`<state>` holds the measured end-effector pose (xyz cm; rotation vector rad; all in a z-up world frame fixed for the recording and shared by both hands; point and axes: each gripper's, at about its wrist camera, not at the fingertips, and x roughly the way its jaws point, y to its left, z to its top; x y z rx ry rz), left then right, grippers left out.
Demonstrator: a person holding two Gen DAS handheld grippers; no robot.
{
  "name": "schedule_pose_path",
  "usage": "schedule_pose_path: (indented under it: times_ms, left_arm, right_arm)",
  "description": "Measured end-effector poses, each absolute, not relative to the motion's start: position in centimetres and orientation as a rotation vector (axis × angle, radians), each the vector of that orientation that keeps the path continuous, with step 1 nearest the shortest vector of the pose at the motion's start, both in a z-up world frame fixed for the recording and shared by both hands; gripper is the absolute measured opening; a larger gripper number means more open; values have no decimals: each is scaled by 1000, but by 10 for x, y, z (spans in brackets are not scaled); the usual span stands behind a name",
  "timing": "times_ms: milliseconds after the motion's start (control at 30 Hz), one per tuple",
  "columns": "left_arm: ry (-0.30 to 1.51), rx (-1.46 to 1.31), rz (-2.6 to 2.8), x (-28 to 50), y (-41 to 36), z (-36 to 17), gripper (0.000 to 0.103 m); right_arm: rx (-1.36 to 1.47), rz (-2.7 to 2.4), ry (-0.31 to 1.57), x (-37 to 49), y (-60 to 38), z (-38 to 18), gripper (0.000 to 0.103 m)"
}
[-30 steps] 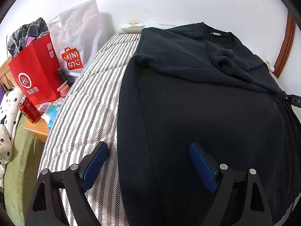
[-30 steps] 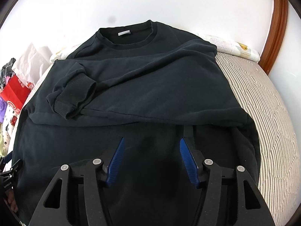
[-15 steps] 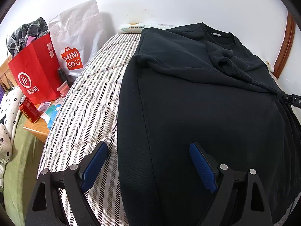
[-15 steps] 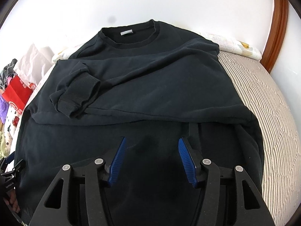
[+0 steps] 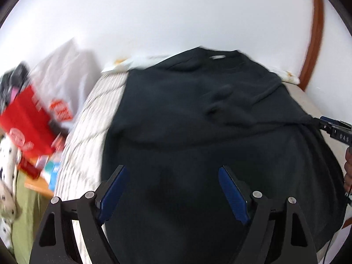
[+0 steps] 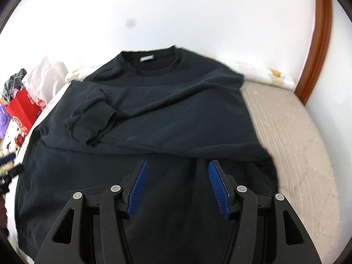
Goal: Fold small clothes
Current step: 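Grasp the folded sleeve cuff with the left tool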
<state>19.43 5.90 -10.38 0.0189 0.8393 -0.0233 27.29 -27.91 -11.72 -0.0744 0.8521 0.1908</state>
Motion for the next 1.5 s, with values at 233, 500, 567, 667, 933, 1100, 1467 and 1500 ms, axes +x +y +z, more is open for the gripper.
schedule_pose_path:
  times_ms: [233,500,567,667,933,1100,1467,1500]
  left_arm:
    - [844,102,-98,255,-18,-105,82]
    - [854,169,-89,316,-64,-129,82]
    - [874,193,-63,330,-73,-142,82]
    - [877,246,-19,344,-82,-157,82]
    - [869,188,16,350,-69,-151,40]
    - [854,86,-9,344,-33,-127,20]
    - [810,-119,146,329,105,-97,16]
    - [814,-134,170,328,118,-100,16]
  right_arm:
    - [41,120,833,269,-352,-108,56]
    - [102,59,863,264,-409,-124,56]
    - [110,58,885,265,-416,-133,56]
    - [104,55,902,266,-419,-141,56]
    - [101,71,904,278,-411,-140,56]
    - [92,105,877,290,-390,-127,56]
    - [50,135,850,333,-346,-119,56]
    - [46,133,850,336,-345,-121,56]
